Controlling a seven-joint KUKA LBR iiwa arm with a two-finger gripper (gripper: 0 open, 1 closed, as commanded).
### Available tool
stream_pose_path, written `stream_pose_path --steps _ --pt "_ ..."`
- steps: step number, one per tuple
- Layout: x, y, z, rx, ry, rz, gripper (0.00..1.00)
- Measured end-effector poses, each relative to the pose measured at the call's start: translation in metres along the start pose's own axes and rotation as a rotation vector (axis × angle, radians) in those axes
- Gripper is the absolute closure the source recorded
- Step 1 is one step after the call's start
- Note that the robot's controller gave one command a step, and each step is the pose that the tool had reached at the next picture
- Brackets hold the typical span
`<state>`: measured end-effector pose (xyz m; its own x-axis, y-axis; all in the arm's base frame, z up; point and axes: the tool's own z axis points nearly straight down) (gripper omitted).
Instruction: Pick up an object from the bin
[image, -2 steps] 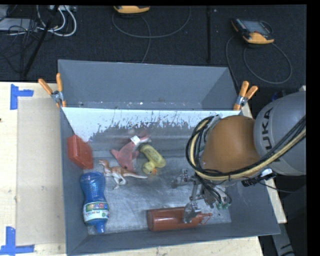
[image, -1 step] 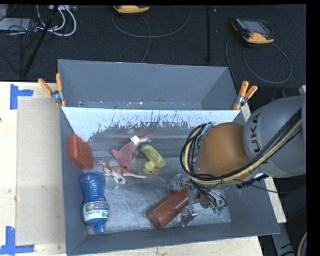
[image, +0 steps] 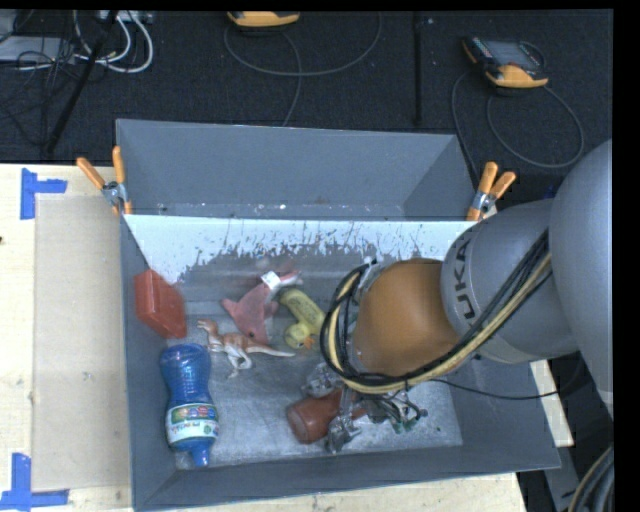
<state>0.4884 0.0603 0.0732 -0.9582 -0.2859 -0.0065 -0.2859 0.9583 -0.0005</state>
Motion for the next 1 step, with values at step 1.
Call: stream_pose_path --steps 1 --pt "0.0 0.0 0.0 0.0 0.0 0.001 1.0"
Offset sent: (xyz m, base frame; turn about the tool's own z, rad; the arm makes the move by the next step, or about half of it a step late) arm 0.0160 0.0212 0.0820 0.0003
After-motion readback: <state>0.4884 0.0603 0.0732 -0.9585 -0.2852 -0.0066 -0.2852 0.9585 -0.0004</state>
